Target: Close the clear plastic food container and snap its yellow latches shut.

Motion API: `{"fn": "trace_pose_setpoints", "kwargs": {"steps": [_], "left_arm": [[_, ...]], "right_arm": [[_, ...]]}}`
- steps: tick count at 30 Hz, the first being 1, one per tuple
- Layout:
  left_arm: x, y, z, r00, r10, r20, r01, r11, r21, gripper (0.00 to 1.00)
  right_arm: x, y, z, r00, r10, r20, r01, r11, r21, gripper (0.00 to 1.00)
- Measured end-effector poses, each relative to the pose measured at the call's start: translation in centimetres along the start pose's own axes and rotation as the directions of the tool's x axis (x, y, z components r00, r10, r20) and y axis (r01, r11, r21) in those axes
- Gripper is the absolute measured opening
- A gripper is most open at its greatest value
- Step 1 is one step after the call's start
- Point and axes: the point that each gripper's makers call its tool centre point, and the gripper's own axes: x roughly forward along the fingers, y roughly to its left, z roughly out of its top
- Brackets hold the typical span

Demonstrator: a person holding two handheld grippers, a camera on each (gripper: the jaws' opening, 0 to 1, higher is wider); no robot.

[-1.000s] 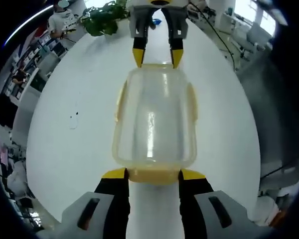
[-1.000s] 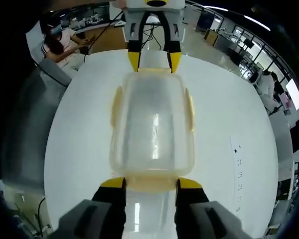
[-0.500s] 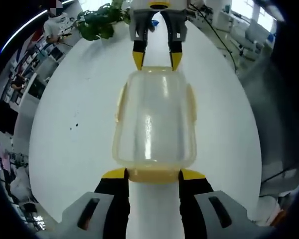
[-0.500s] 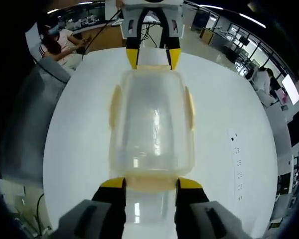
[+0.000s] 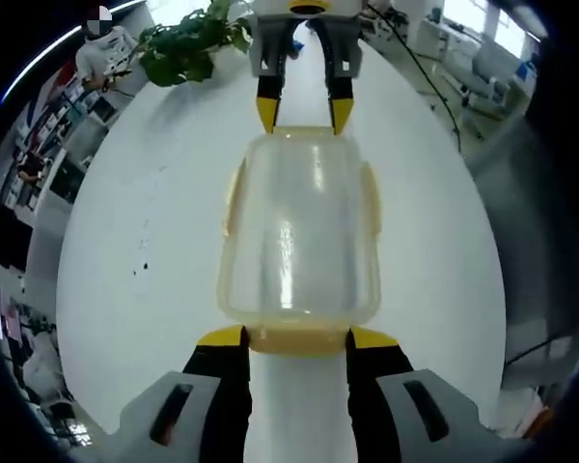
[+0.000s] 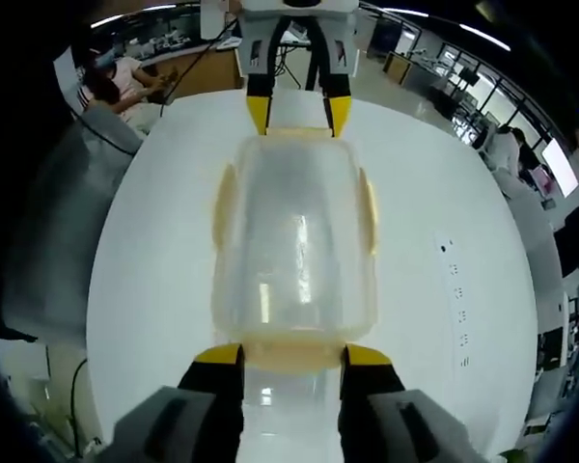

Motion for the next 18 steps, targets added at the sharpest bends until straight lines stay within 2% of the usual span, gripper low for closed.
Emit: {"fn": "trace_pose_setpoints", "kwargs": {"steps": [3,10,13,18], "left_arm": [[0.7,0.0,0.3,1.000,-0.007,-0.010,0.007,1.000,-0.005,0.36],[1.3,-0.3,2.3,1.000,-0.015,0.010,0.015,1.000,-0.010,0.36],[1.6,-0.3,2.7,1.000,-0.019,0.004,0.019,1.000,-0.016,0.35],[1.8,-0.7,3.7,0.999,-0.022,0.026,0.023,1.000,-0.018,0.35]], "right_arm": [[-0.2,0.1,-0.4,1.000,0.014,0.023,-0.014,0.999,0.029,0.35],[-0.8,0.3,-2.4,1.000,0.005,-0.016,-0.004,1.000,0.018,0.35],[-1.3,0.5,-2.8,1.000,0.019,0.002,-0.019,0.999,0.044,0.35],[-1.9,0.9,-3.6,1.000,0.013,-0.018,-0.012,0.999,0.036,0.35]]}}
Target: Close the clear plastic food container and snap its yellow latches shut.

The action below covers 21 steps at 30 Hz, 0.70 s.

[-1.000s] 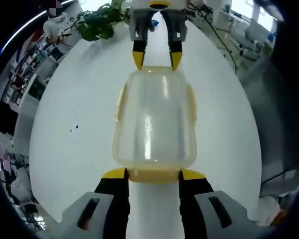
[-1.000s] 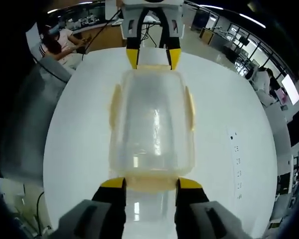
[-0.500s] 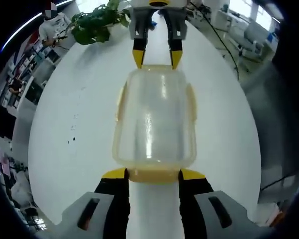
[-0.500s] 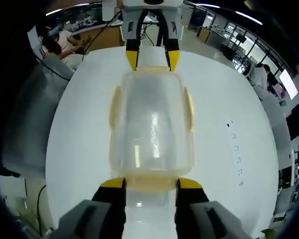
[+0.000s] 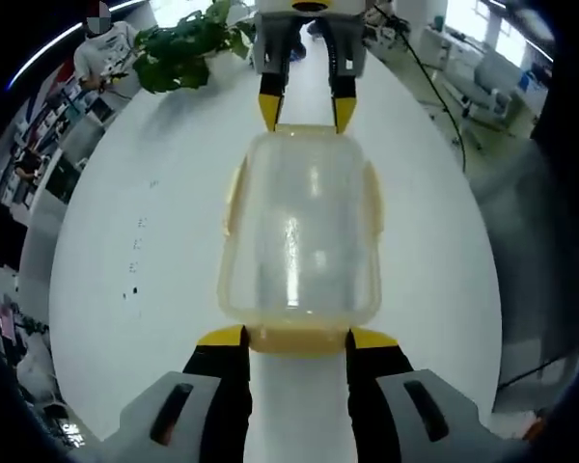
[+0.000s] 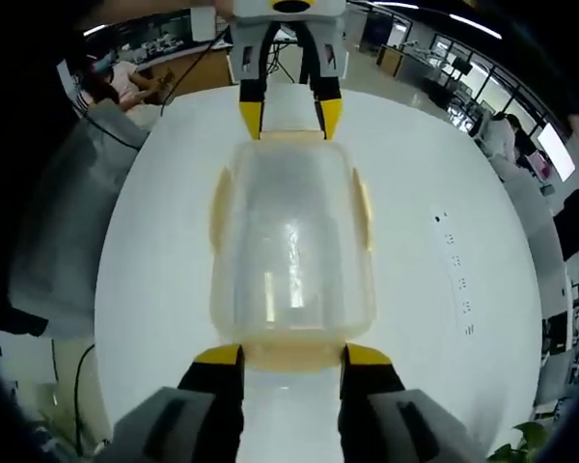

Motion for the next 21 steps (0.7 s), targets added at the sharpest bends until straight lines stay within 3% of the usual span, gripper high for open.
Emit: {"fn": "trace_pose_setpoints", "kwargs": {"steps": [21], "left_arm": [[1.8,-0.3,2.6,0.999,-0.008,0.032,0.008,1.000,0.008,0.35]], "right_arm": [[-1.5,0.3,-2.7,1.000,-0.004,-0.023,0.004,1.000,0.014,0.35]]}}
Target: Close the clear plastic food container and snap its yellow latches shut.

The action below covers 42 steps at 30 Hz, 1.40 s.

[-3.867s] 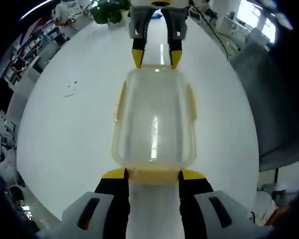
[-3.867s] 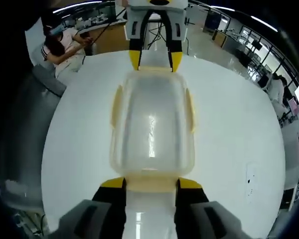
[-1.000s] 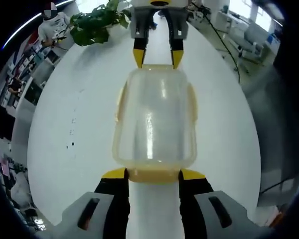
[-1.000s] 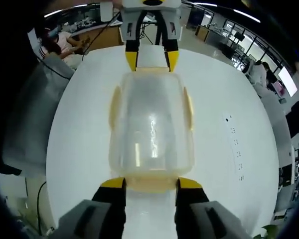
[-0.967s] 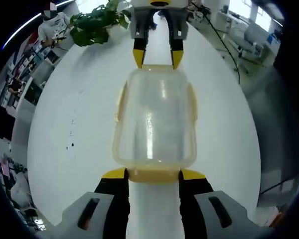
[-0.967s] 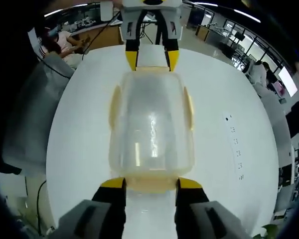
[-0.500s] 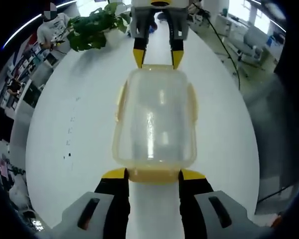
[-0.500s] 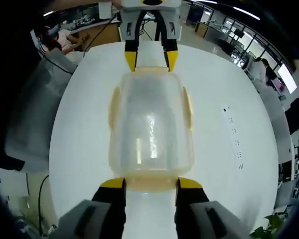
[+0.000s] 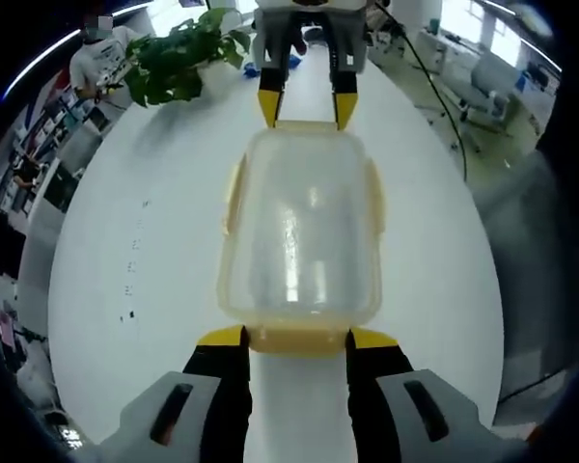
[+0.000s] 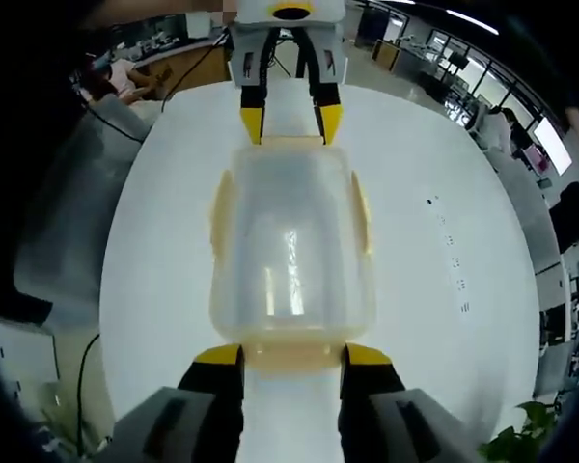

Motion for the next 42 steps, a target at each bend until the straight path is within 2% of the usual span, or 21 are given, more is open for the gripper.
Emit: {"fn": "trace_pose_setpoints", "kwargs": {"steps": [9,20,30,42], "left_arm": [[0.7,0.0,0.6,1.000,-0.009,0.002,0.009,1.000,-0.001,0.35],[2.4,-0.5,-0.6,1.000,-0.020,-0.023,0.020,1.000,-0.018,0.36],[3.2,-0.9,-0.5,1.000,-0.028,-0.015,0.027,0.999,-0.035,0.36],[4.1,-0.7,-1.0,0.999,-0.036,-0.012,0.036,0.999,-0.033,0.36]], "right_arm": [[0.5,-0.1,-1.2,1.000,0.008,-0.024,-0.008,1.000,-0.009,0.35],[2.5,0.4,-1.5,0.999,0.025,-0.036,-0.026,1.000,-0.017,0.35],[3.3,0.3,-2.4,0.997,0.022,-0.072,-0.024,0.999,-0.037,0.35],[3.9,0.3,-2.5,0.997,0.035,-0.062,-0.038,0.998,-0.041,0.36]]}}
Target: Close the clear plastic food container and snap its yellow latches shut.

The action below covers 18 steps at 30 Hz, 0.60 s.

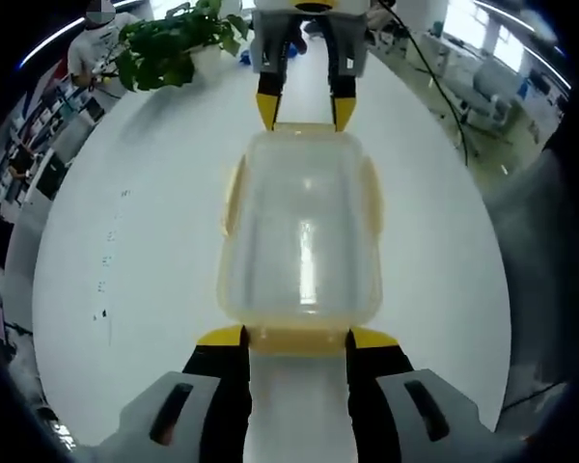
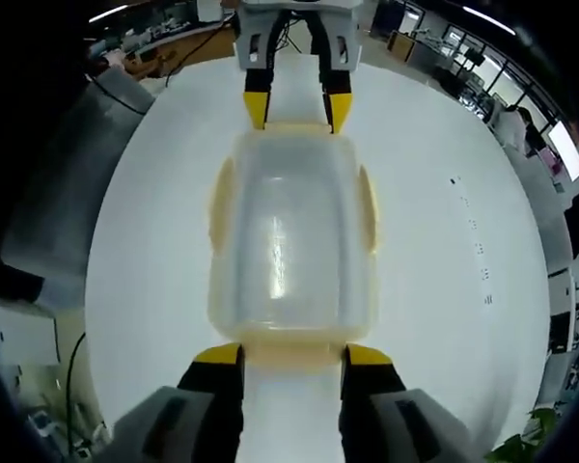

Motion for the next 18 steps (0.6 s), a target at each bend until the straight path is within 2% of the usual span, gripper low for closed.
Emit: {"fn": "trace_pose_setpoints", "kwargs": {"steps": [10,18], "left_arm": [[0.1,-0.5,-0.3,1.000,0.006,0.012,-0.006,1.000,-0.007,0.36],[-1.0,-2.3,-2.7,1.000,-0.009,0.008,0.010,0.999,-0.039,0.37]], "right_arm": [[0.4,0.1,0.0,1.000,0.027,0.011,-0.027,1.000,0.003,0.36],[1.1,1.2,2.9,0.998,0.055,0.042,-0.054,0.998,-0.044,0.36]]}}
